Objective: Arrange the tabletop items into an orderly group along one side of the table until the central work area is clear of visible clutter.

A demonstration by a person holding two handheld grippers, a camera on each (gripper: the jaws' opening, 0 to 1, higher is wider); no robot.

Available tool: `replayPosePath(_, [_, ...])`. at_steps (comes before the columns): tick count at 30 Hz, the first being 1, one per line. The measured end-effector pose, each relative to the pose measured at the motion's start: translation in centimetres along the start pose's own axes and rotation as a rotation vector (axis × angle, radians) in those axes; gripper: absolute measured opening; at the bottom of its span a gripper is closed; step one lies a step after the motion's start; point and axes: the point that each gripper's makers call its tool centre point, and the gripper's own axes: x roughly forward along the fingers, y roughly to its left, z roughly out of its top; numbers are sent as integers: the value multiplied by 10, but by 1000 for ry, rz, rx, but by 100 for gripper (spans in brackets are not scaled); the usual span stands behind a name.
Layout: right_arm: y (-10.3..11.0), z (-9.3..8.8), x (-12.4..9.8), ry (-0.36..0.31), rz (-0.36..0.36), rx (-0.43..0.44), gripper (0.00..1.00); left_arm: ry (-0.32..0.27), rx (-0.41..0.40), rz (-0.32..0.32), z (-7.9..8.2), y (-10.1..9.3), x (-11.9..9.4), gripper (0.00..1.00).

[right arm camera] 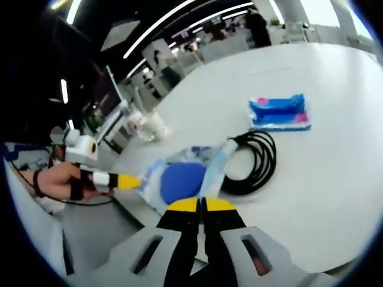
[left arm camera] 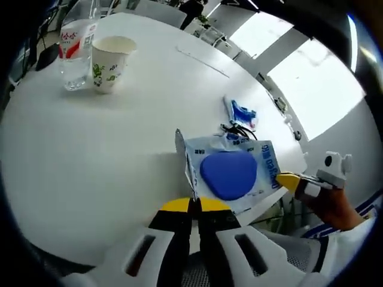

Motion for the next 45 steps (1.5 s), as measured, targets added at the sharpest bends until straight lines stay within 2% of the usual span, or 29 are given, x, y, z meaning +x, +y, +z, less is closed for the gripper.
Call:
replayPosePath(9, [-4, 19, 7, -1, 26, -37, 0, -61, -36, 16, 25, 0, 8, 0])
replayPosePath(14, [-8, 32, 20, 7, 41, -48, 0, -100, -60, 33, 41, 3, 16, 0])
replayPosePath(22, [-6, 64, 46, 2, 75, -90, 0, -179, -132, 61, 80, 14, 29, 0])
replayPosePath(27, [-7, 75, 64, 19, 87, -105, 0, -213, -149, 92, 100, 33, 31, 0])
replayPosePath(30, [-7, 77, 74, 37, 99, -120, 0, -212, -151, 113, 108, 46, 33, 0])
replayPosePath(34, [-9, 82, 87, 46, 108, -122, 0, -231, -168, 119, 115, 47, 33, 0])
replayPosePath(45, [-20, 101, 114, 60, 99, -98, 0, -258, -243, 155, 123, 53, 45, 0])
